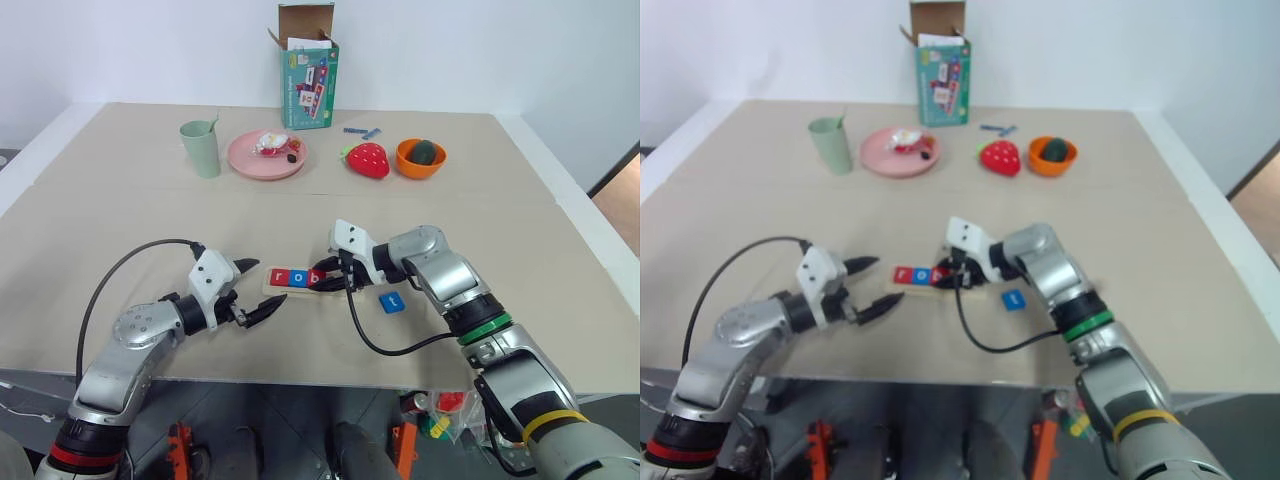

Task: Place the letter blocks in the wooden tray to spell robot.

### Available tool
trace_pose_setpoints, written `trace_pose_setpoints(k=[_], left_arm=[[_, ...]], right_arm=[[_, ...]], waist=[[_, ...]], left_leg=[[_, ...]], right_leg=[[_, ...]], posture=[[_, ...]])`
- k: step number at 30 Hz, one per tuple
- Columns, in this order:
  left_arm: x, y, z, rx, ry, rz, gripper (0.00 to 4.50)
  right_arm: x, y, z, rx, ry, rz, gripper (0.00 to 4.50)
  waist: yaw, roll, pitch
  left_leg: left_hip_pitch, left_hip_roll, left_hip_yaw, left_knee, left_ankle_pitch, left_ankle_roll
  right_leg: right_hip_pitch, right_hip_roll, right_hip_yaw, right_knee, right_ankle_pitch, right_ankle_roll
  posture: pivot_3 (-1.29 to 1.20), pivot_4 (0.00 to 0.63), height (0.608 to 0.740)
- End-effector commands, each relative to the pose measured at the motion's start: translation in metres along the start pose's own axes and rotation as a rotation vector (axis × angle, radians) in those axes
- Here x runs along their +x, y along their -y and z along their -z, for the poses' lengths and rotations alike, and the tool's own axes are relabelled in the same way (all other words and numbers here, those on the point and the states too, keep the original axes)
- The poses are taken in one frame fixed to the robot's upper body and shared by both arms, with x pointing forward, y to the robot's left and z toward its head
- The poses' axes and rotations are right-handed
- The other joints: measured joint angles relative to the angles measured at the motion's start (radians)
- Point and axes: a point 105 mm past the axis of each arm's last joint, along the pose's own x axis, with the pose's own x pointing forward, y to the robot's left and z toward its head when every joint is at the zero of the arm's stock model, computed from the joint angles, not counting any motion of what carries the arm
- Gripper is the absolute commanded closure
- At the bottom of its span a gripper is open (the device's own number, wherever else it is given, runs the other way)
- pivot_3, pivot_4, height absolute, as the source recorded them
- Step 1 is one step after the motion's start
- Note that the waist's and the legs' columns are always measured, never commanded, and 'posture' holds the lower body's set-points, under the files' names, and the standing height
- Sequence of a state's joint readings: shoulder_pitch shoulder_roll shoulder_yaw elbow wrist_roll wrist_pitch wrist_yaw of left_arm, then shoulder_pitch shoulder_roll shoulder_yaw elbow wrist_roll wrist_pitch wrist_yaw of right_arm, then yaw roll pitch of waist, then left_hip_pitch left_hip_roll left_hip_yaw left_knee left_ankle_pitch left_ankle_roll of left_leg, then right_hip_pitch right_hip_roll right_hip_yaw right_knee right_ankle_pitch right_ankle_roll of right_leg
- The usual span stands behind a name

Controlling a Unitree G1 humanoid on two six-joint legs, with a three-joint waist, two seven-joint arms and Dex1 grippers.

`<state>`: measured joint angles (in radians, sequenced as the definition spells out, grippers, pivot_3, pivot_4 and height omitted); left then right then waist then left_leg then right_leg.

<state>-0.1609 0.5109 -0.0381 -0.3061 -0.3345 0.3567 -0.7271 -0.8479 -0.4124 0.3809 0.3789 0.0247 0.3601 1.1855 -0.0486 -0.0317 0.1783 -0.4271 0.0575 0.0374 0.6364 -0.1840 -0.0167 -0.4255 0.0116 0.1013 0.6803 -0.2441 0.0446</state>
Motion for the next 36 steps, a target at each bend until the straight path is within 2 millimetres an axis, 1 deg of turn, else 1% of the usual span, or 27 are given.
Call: trace_pose_setpoints(k=[1, 5, 12, 16, 19, 27, 36], left_arm=[[0.0, 0.004, -0.012, 0.032, 0.038, 0.014, 0.0], [0.0, 0.004, -0.01, 0.029, 0.029, 0.016, 0.0], [0.002, 0.005, -0.009, 0.034, 0.022, 0.029, 0.0], [0.004, 0.006, -0.01, 0.044, 0.023, 0.039, 0.0], [0.004, 0.006, -0.01, 0.044, 0.024, 0.04, 0.0], [0.004, 0.007, -0.009, 0.041, 0.02, 0.037, 0.0], [0.004, 0.008, -0.008, 0.036, 0.018, 0.034, 0.0]], right_arm=[[-0.002, 0.005, -0.002, -0.007, -0.015, 0.019, 3.32], [-0.007, 0.007, -0.007, -0.005, -0.005, 0.02, 3.32], [-0.013, 0.003, -0.015, 0.01, 0.007, -0.001, 3.32], [-0.01, 0.0, -0.011, 0.015, -0.003, -0.008, 3.32], [-0.007, -0.001, -0.012, 0.012, -0.001, -0.015, 3.32], [-0.003, 0.007, -0.011, 0.005, -0.007, 0.005, 3.32], [-0.001, 0.007, -0.008, 0.003, -0.014, -0.004, 3.32]], waist=[[0.0, 0.0, 0.0], [0.0, 0.0, 0.0], [0.0, 0.0, 0.0], [0.0, 0.0, 0.0], [0.0, 0.0, 0.0], [0.0, 0.0, 0.0], [0.0, 0.0, 0.0]], left_leg=[[0.0, 0.0, 0.0, 0.0, 0.0, 0.0], [0.0, 0.0, 0.0, 0.0, 0.0, 0.0], [0.0, 0.0, 0.0, 0.0, 0.0, 0.0], [0.0, 0.0, 0.0, -0.001, 0.0, 0.0], [0.0, 0.0, 0.0, -0.001, 0.0, 0.0], [0.0, 0.0, 0.0, -0.001, 0.0, 0.0], [0.0, 0.0, 0.0, -0.001, 0.0, 0.0]], right_leg=[[0.0, 0.0, 0.0, 0.0, 0.0, 0.0], [0.0, 0.0, 0.0, 0.0, 0.0, 0.0], [0.0, 0.0, 0.0, 0.0, 0.0, 0.0], [-0.001, 0.0, 0.0, 0.0, -0.001, 0.0], [-0.001, 0.0, 0.0, 0.0, -0.001, 0.0], [-0.001, 0.0, 0.0, 0.0, -0.001, 0.0], [-0.001, 0.0, 0.0, 0.0, 0.0, 0.0]], posture=[[0.0, 0.15, 0.74], [0.0, 0.15, 0.74], [0.0, 0.15, 0.74], [0.0, 0.15, 0.74], [0.0, 0.15, 0.74], [0.0, 0.15, 0.74], [0.0, 0.15, 0.74]])
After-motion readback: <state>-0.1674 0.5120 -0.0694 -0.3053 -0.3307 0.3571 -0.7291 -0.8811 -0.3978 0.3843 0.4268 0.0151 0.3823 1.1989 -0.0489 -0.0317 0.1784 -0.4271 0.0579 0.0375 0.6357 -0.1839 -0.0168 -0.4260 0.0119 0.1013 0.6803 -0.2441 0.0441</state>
